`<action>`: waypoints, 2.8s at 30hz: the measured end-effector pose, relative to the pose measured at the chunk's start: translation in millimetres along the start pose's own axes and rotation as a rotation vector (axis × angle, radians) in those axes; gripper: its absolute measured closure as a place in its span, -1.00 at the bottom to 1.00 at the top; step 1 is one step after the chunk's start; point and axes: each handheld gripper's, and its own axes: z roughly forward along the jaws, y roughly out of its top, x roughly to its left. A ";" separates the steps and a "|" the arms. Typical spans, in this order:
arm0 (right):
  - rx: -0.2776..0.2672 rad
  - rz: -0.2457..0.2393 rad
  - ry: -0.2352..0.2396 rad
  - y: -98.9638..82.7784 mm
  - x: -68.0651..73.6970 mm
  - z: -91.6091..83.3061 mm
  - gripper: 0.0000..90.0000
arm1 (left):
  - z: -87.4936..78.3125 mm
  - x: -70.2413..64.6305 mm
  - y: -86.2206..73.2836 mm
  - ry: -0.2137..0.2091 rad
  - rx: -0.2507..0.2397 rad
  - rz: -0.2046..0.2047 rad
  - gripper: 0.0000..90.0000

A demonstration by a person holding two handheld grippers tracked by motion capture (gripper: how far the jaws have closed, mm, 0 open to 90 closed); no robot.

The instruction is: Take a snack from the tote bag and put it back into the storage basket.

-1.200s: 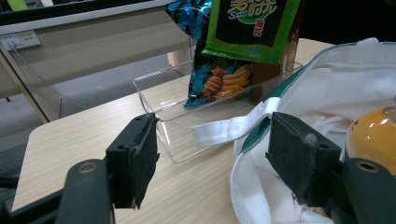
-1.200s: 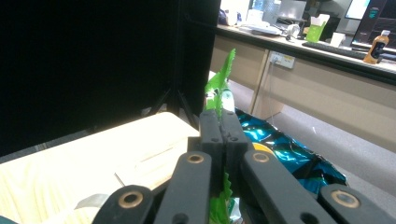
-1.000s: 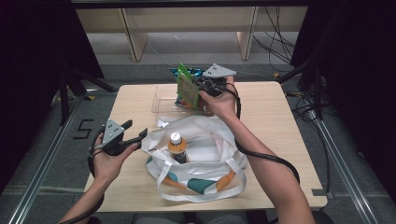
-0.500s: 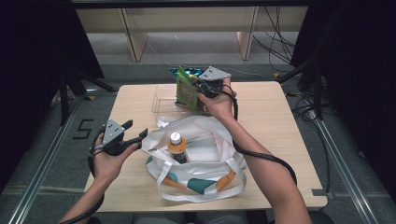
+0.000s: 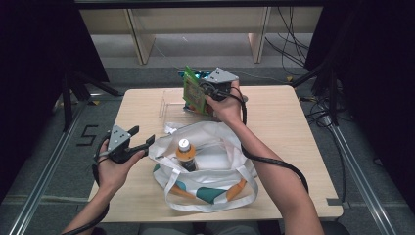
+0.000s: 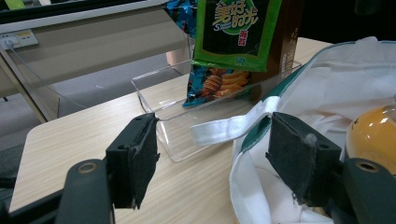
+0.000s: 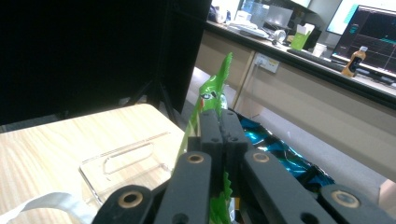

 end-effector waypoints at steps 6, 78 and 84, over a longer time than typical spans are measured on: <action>0.025 -0.031 -0.016 -6.7 0.6 5.8 1.00 | -0.3 0.7 0.1 0.003 -0.002 -0.002 -0.28; 0.158 -0.069 -0.013 -11.7 12.5 0.3 1.00 | -0.3 0.3 -0.2 0.002 0.006 0.003 -0.28; 0.181 -0.054 -0.019 -14.9 11.0 -0.7 1.00 | -0.6 0.0 0.1 0.000 0.017 0.007 -0.28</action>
